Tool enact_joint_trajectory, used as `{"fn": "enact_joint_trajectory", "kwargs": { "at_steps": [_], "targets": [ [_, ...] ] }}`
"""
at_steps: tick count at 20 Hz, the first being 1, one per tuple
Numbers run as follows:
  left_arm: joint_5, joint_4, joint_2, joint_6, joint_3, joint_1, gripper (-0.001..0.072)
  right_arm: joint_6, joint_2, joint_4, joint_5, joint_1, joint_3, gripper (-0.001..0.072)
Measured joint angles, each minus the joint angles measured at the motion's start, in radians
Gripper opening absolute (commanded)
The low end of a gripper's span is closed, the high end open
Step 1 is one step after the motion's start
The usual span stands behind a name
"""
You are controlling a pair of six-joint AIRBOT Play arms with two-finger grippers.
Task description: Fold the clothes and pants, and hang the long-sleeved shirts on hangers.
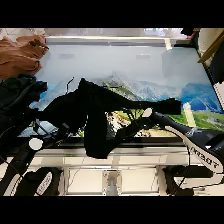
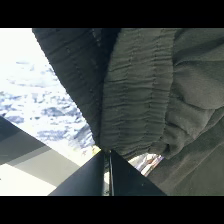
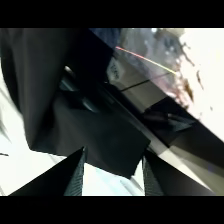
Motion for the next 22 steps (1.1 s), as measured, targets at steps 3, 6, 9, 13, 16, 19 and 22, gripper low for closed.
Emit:
{"fn": "enact_joint_trajectory", "kwargs": {
  "at_steps": [3, 6, 9, 13, 16, 19, 22],
  "targets": [
    [0.001, 0.000, 0.000, 0.000, 0.000, 0.000, 0.0027, 0.000, -0.015, -0.018, 0.006, -0.001, 0.005, 0.0377],
    [0.001, 0.000, 0.000, 0.000, 0.000, 0.000, 0.0027, -0.008, -0.033, -0.027, 0.004, -0.001, 0.006, 0.0010],
    [0.001, 0.000, 0.002, 0.006, 0.000, 0.000, 0.0026, -0.034, -0.035, 0.004, 0.016, -0.003, 0.010, 0.0009],
    [-0.010, 0.040, 0.064, 0.029, 0.008, 0.041, 0.0025, -0.049, 0.032, 0.013, 0.114, -0.065, 0.056, 0.0009],
    [-0.087, 0.115, 0.175, 0.037, 0.036, 0.138, 0.0025, -0.006, 0.183, -0.044, 0.194, -0.178, 0.131, 0.0009],
    [-0.225, 0.247, 0.309, 0.044, 0.087, 0.269, 0.0024, 0.086, 0.378, -0.195, 0.256, -0.315, 0.237, 0.0008],
    [-0.356, 0.352, 0.396, 0.104, 0.141, 0.385, 0.0025, 0.159, 0.536, -0.362, 0.293, -0.446, 0.346, 0.0007]
  ]
}}
